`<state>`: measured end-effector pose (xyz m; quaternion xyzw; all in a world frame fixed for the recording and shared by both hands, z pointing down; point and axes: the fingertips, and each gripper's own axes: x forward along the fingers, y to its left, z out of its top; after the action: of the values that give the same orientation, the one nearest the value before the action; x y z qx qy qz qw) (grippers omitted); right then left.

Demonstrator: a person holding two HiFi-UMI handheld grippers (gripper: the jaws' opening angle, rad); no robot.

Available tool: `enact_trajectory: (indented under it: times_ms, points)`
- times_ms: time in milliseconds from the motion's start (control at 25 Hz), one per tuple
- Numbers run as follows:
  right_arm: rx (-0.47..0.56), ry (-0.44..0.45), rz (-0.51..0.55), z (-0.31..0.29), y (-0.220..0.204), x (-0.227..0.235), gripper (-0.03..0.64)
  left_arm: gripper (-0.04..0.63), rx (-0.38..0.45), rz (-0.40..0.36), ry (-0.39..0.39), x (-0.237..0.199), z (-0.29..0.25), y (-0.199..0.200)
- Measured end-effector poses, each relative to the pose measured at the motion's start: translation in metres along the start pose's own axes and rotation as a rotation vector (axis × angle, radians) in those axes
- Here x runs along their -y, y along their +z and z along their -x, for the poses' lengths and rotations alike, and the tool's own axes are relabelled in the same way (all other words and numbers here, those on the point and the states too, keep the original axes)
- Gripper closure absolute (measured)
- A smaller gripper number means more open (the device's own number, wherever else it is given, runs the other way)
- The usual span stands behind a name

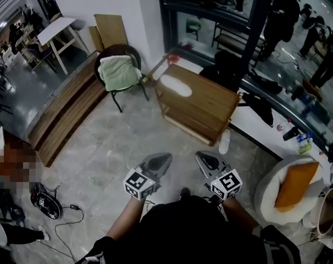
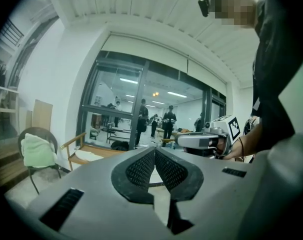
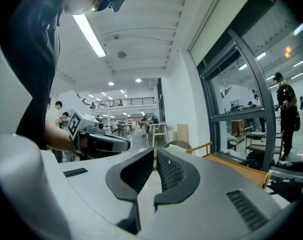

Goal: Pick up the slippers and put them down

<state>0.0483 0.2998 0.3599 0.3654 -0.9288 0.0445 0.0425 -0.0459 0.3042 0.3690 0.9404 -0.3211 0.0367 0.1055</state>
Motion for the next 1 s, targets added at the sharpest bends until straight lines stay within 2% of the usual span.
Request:
enact_trajectory:
  times_ms: [280,560,760,1000]
  points:
    - [-0.001,-0.012,-0.003,-0.020,0.007,0.051,0.589,0.583,0.002,-0.019,0.011,-0.025,-0.040,0.016]
    - [-0.008,-0.014,-0.003,-0.054,0.007,0.088,0.589,0.583,0.017,-0.006,0.038,-0.069,-0.064,0.021]
    - [-0.022,-0.028,-0.010,-0.090,0.004,0.117,0.589,0.583,0.010,0.012,0.043,-0.116,-0.085,0.019]
    - [-0.034,-0.042,-0.009,-0.147,0.012,0.161,0.589,0.583,0.025,-0.001,0.001,-0.177,-0.126,0.044]
